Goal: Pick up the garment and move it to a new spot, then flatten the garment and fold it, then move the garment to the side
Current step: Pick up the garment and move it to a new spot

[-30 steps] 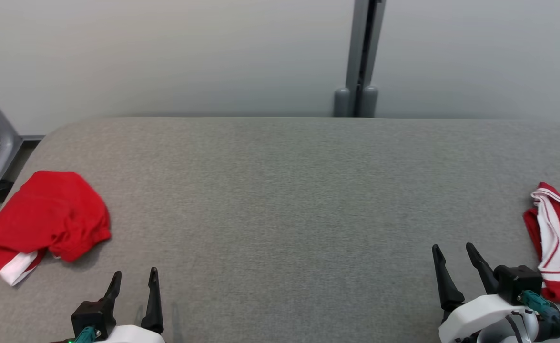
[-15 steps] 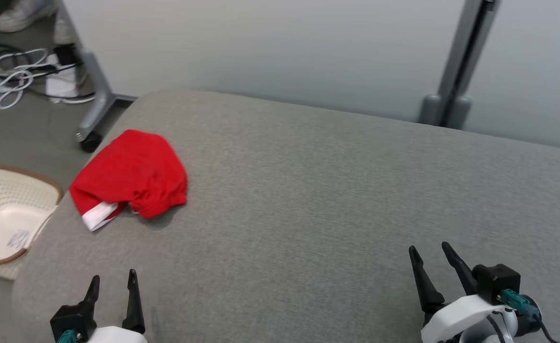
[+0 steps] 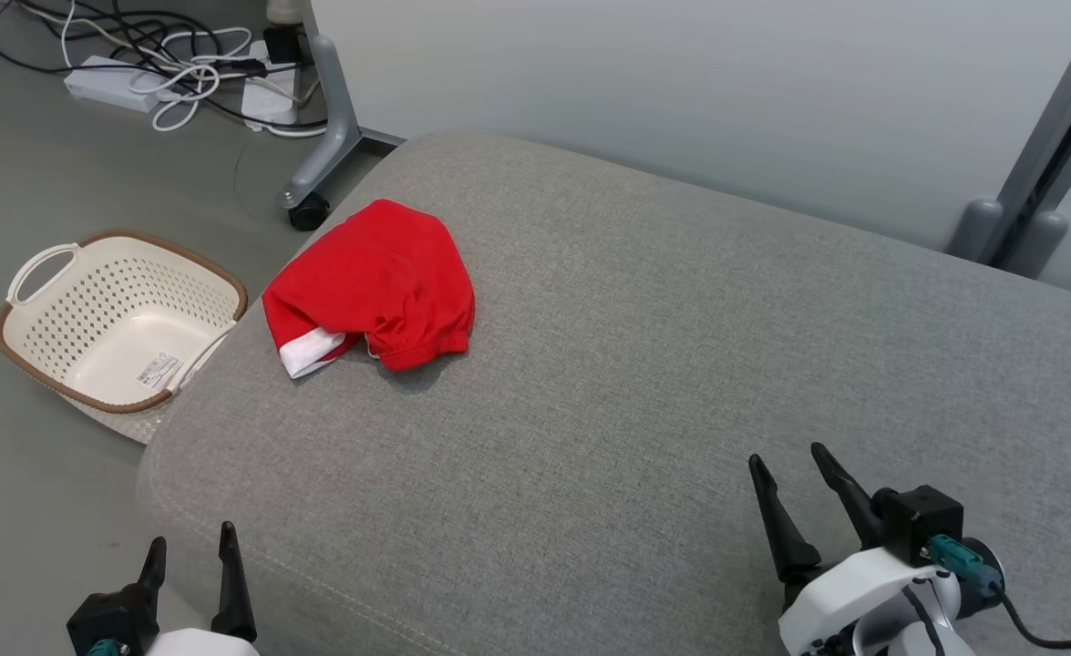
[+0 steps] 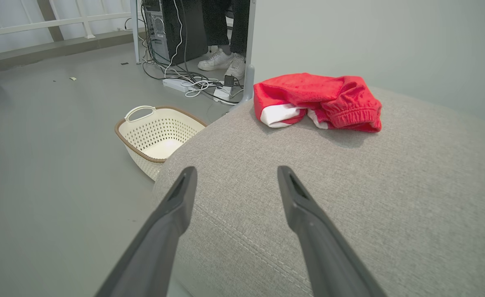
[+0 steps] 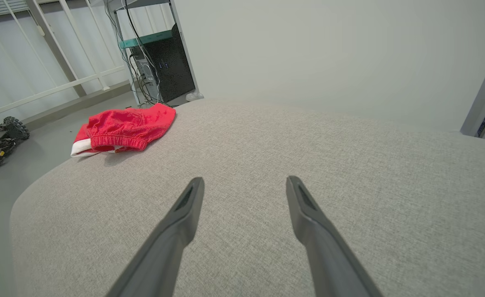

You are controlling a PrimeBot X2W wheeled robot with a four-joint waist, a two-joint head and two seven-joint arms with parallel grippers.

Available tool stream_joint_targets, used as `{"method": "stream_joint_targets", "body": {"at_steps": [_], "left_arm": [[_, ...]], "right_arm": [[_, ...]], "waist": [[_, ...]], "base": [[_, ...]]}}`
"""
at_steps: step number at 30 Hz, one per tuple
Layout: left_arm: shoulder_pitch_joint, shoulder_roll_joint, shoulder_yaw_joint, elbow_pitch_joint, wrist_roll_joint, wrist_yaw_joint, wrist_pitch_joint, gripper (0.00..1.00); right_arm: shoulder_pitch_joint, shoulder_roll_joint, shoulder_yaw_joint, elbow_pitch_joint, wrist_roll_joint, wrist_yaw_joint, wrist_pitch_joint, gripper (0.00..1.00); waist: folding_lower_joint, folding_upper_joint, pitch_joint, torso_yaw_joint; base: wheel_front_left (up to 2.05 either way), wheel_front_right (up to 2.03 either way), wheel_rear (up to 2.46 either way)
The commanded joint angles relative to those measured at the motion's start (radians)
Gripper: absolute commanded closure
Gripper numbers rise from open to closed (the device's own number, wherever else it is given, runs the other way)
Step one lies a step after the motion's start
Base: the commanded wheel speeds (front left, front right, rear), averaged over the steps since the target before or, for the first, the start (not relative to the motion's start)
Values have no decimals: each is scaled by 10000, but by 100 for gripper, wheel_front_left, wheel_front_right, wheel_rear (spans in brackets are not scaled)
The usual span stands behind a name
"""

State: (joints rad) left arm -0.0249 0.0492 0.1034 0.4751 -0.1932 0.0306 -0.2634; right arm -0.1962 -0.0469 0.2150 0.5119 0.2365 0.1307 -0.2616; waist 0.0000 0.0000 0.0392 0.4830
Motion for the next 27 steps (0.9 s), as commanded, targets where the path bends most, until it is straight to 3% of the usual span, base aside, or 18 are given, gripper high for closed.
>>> {"method": "stream_joint_targets", "body": {"at_steps": [1, 9, 16, 21, 27], "left_arm": [[-62, 33, 34, 8, -62, -7, -14, 0], [-432, 36, -9, 548, -393, -245, -15, 0], [-1890, 41, 274, 1717, -514, -832, -14, 0], [-3716, 595, 474, 3245, -489, -1293, -14, 0], [-5142, 1059, 513, 4170, -478, -1441, -15, 0]], "right_arm": [[-50, -78, 66, 69, -13, 1, -46, 0], [-253, -79, 280, 100, -239, -1, -46, 0], [-536, -79, 223, -8, -810, 1, -46, 0], [-852, -185, 206, -185, -1200, -1, -46, 0], [-1169, -353, -1, -376, -1272, -1, -46, 0]], "waist": [[0, 0, 66, 60], [0, 0, 390, -225], [0, 0, 1079, -813], [0, 0, 1795, -1461], [0, 0, 2384, -1939]], "base": [[0, 0, 0], [0, 0, 0], [0, 0, 0], [0, 0, 0], [0, 0, 0]]}}
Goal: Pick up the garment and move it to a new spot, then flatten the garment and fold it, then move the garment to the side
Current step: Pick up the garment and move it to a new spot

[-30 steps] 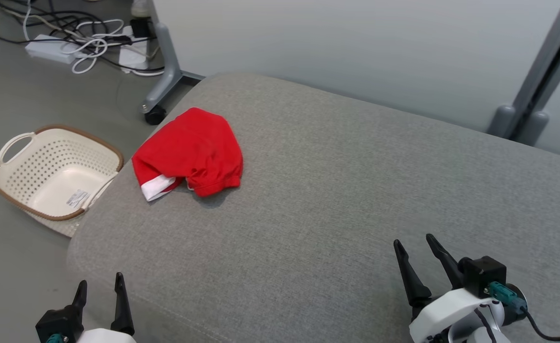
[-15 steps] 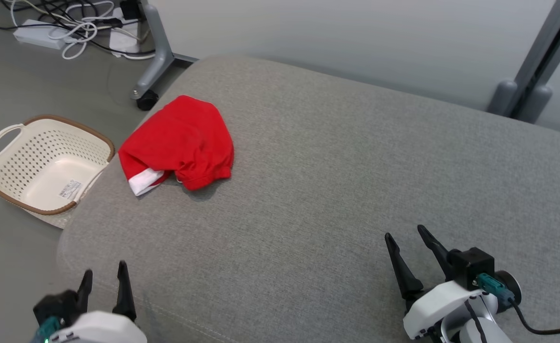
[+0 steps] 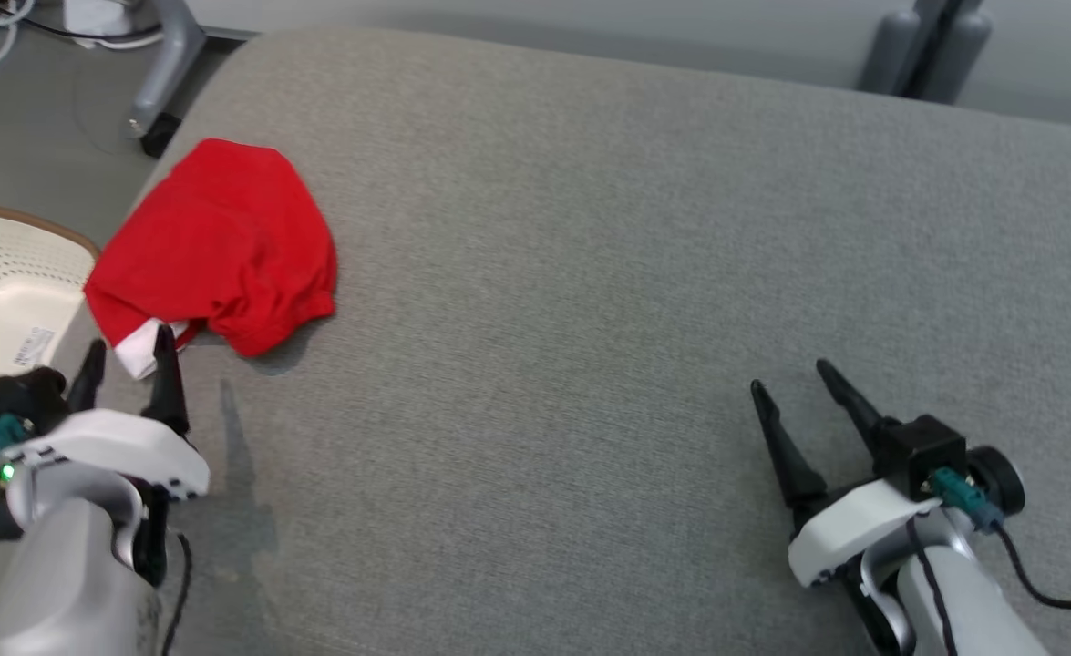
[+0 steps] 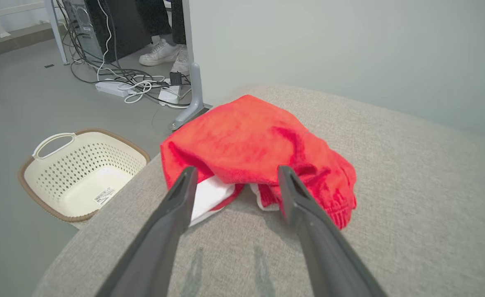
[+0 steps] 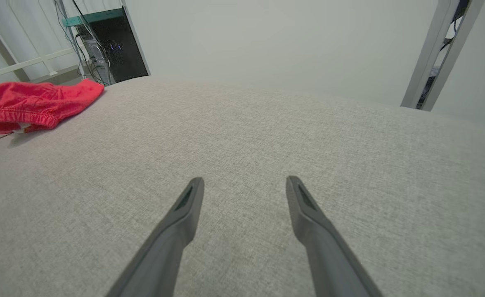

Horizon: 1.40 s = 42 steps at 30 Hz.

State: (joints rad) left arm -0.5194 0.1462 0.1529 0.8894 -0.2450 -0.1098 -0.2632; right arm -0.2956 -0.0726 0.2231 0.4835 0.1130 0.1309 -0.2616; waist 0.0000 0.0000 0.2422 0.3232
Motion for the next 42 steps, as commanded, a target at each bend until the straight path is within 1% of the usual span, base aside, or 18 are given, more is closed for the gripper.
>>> {"method": "stream_joint_targets", "body": {"at_steps": [1, 8, 10, 13, 14, 15, 16, 21, 23, 27, 32, 35, 38, 39, 42], "left_arm": [[-430, 167, 8, 247, 20, -53, -16, 0], [-1999, 686, -266, 1913, -141, -186, 64, 0], [-2348, 840, -315, 2453, -211, -186, 298, 0], [-2725, 988, -404, 3234, -249, -198, 974, 0], [-2835, 1014, -382, 3373, -305, -187, 1112, 22], [-2909, 1047, -411, 3460, -287, -189, 1163, 74], [-2941, 1082, -410, 3535, -319, -190, 1178, 100], [-3190, 1239, -589, 3611, -223, -196, 820, 100], [-3429, 1355, -719, 3404, -128, -203, 529, 100], [-3786, 1279, -1094, 2851, -21, -205, 134, 100], [-4128, 853, -2095, 1727, -337, -207, 1, 100], [-4068, 366, -2520, 1082, -1115, -207, -14, 100], [-3806, 5, -3288, 592, -1599, -208, -18, 100], [-3806, 5, -3288, 592, -1599, -208, -18, 100], [-3553, -365, -4143, 166, -2008, -208, 2, 100]], "right_arm": [[-219, -133, -120, -115, -50, -3, -46, 0], [-561, -313, -89, -533, -76, -3, -47, 0], [-642, -335, -47, -659, -101, -3, -46, 0], [-777, -327, -46, -776, -112, -3, -46, 0], [-789, -305, -72, -803, -91, -3, -46, 0], [-803, -287, -91, -839, -80, -3, -46, 0], [-800, -267, -140, -864, -45, -3, -46, 0], [-616, -154, -408, -852, 70, -3, -46, 0], [-507, -117, -504, -832, 116, -3, -46, 0], [-308, 19, -702, -778, 217, -3, -46, 0], [-14, 144, -826, -719, 375, -3, -46, 0], [163, 184, -871, -695, 469, -3, -46, 0], [322, 184, -842, -708, 518, -3, -46, 0], [322, 184, -842, -708, 518, -3, -46, 0], [483, 189, -854, -733, 663, -3, -46, 0]], "waist": [[0, 0, 469, -432], [0, 0, 1111, -1054], [0, 0, 1269, -1246], [0, 0, 1390, -1526], [0, 0, 1391, -1605], [0, 0, 1390, -1679], [0, 0, 1374, -1742], [0, 0, 1151, -1937], [0, 0, 991, -1975], [0, 0, 532, -2081], [0, 0, -95, -2348], [0, 0, -451, -2571], [0, 0, -789, -2824], [0, 0, -789, -2824], [0, 0, -1066, -3074]], "base": [[0, 0, 0], [0, 0, 0], [0, 0, 0], [0, 0, 0], [0, 0, 0], [0, 0, 0], [0, 0, 0], [0, 0, 0], [0, 0, 0], [0, 0, 0], [0, 0, 0], [0, 0, 0], [0, 0, 0], [0, 0, 0], [0, 0, 0]]}}
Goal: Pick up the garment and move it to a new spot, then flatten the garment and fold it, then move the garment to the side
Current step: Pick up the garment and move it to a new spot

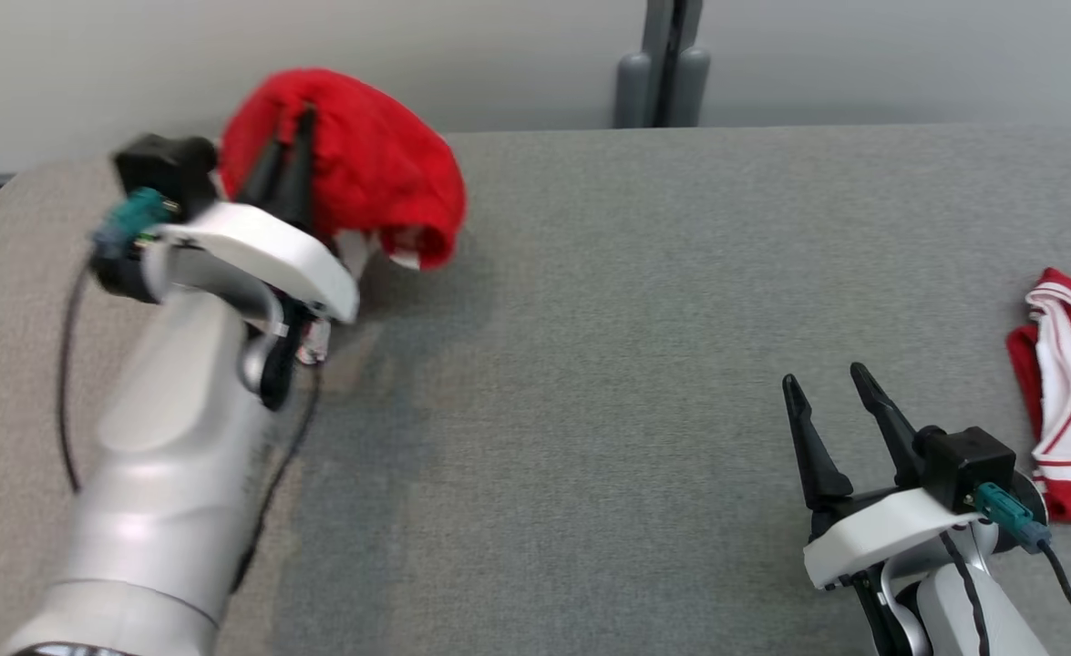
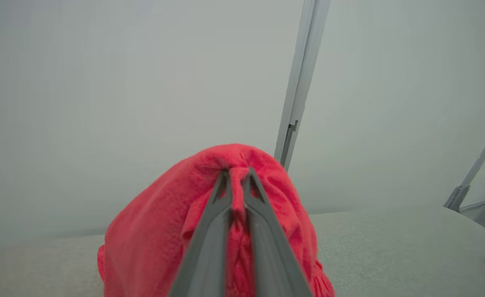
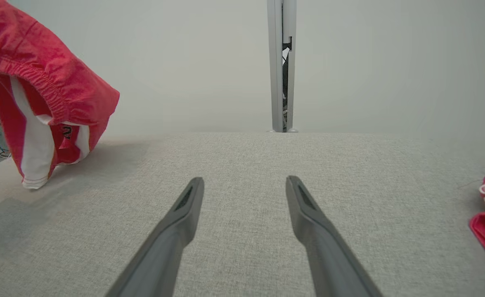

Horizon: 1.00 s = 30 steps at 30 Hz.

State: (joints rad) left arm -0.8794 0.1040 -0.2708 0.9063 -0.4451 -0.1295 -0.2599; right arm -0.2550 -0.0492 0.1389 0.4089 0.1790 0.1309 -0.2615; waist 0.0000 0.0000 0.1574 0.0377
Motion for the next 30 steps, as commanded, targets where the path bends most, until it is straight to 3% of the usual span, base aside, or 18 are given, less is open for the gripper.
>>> {"method": "stream_joint_targets", "body": {"at_steps": [1, 12, 21, 22, 23, 24, 30], "left_arm": [[178, -65, -224, -153, -136, -11, -25, 100], [2068, -512, -3691, -1718, -2322, -11, -18, 100], [3055, -503, -5516, -2631, -3497, 671, -59, 100], [3167, -501, -5481, -2680, -3521, 788, -60, 76], [3317, -502, -5363, -2735, -3480, 894, -55, 31], [3495, -502, -5246, -2757, -3347, 997, -55, 0], [4875, -257, -3457, -2898, -2294, 1667, -59, 0]], "right_arm": [[132, -44, -2, -1, 75, -3, -48, 0], [490, -43, 190, -55, 640, -3, -48, 0], [741, -47, 210, 74, 763, -3, -48, 0], [753, -47, 205, 84, 764, -3, -48, 0], [758, -45, 198, 107, 772, -3, -48, 0], [771, -45, 184, 114, 783, -3, -48, 0], [943, -47, 154, 129, 818, -3, -48, 0]], "waist": [[0, 0, -290, -303], [0, 0, -687, -1026], [0, 0, -834, -1159], [0, 0, -860, -1156], [0, 0, -909, -1152], [0, 0, -953, -1144], [0, 0, -1330, -1048]], "base": [[0, 0, 0], [0, 0, 0], [0, 0, 0], [0, 0, 0], [0, 0, 0], [0, 0, 0], [0, 0, 0]]}}
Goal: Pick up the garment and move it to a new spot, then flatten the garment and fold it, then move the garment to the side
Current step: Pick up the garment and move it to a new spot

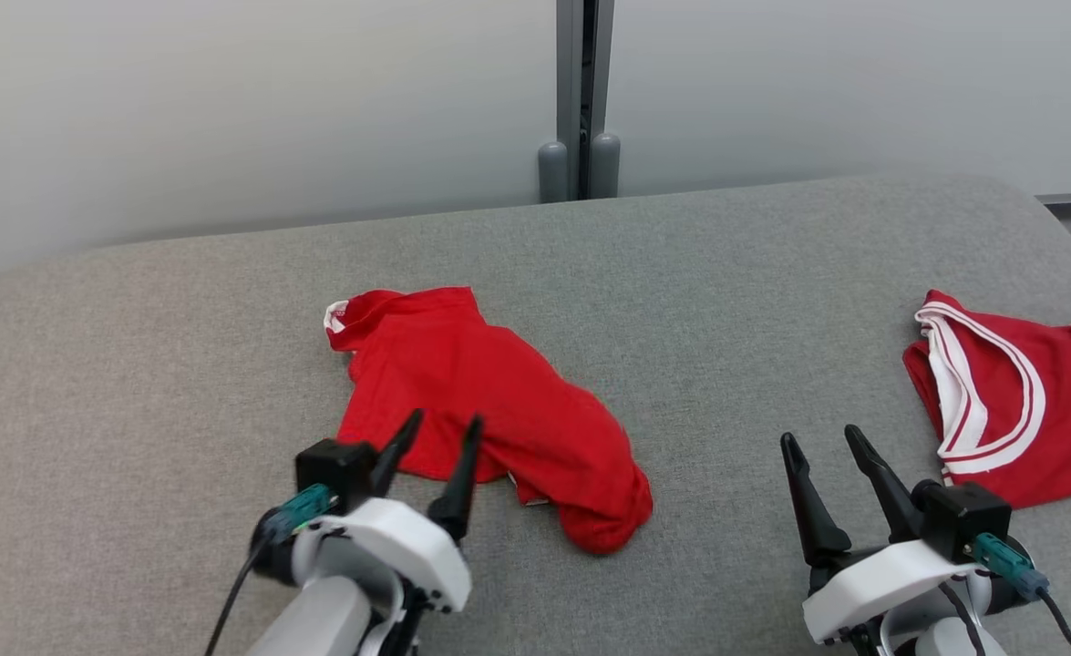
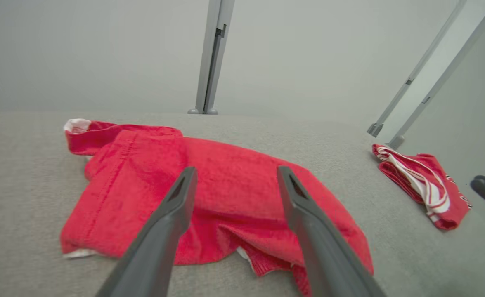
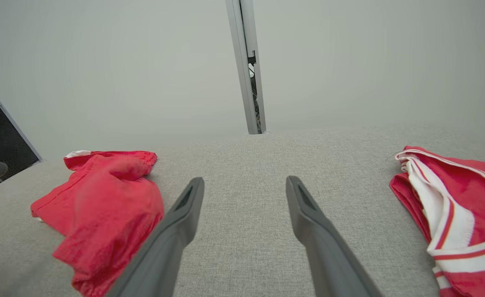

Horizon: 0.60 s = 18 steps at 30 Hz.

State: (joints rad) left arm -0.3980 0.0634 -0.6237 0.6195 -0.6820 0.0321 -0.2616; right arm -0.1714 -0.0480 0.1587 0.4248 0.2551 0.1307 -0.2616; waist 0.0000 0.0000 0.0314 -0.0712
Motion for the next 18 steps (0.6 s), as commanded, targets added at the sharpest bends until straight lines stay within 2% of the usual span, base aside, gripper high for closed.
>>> {"method": "stream_joint_targets", "body": {"at_steps": [1, 5, 8, 11, 13, 14, 18], "left_arm": [[339, 260, 434, -144, 341, 139, -41, 0], [1516, 577, 1926, -818, 1359, 401, -42, 0], [2384, 704, 3009, -1348, 2079, 440, -42, 0], [3203, 659, 3960, -1796, 2755, 457, -43, 0], [3432, 621, 4247, -1939, 2967, 443, -43, 0], [3878, 486, 4796, -2195, 3321, 426, -43, 0], [4668, 214, 5793, -2658, 3791, 328, -41, 0]], "right_arm": [[157, -56, -55, -45, 58, -1, -46, 0], [316, -56, -71, -77, 39, -1, -46, 0], [450, -56, -51, -55, 15, -1, -46, 0], [571, -55, 67, 24, 9, -1, -46, 0], [621, -59, 127, 42, 14, 0, -46, 0], [670, -61, 252, 77, 28, 0, -46, 0], [781, -61, 500, 188, 65, 0, -46, 0]], "waist": [[0, 0, -114, 67], [0, 0, -295, 232], [0, 0, -423, 354], [0, 0, -522, 439], [0, 0, -553, 466], [0, 0, -599, 501], [0, 0, -628, 544]], "base": [[0, 0, 0], [0, 0, 0], [0, 0, 0], [0, 0, 0], [0, 0, 0], [0, 0, 0], [0, 0, 0]]}}
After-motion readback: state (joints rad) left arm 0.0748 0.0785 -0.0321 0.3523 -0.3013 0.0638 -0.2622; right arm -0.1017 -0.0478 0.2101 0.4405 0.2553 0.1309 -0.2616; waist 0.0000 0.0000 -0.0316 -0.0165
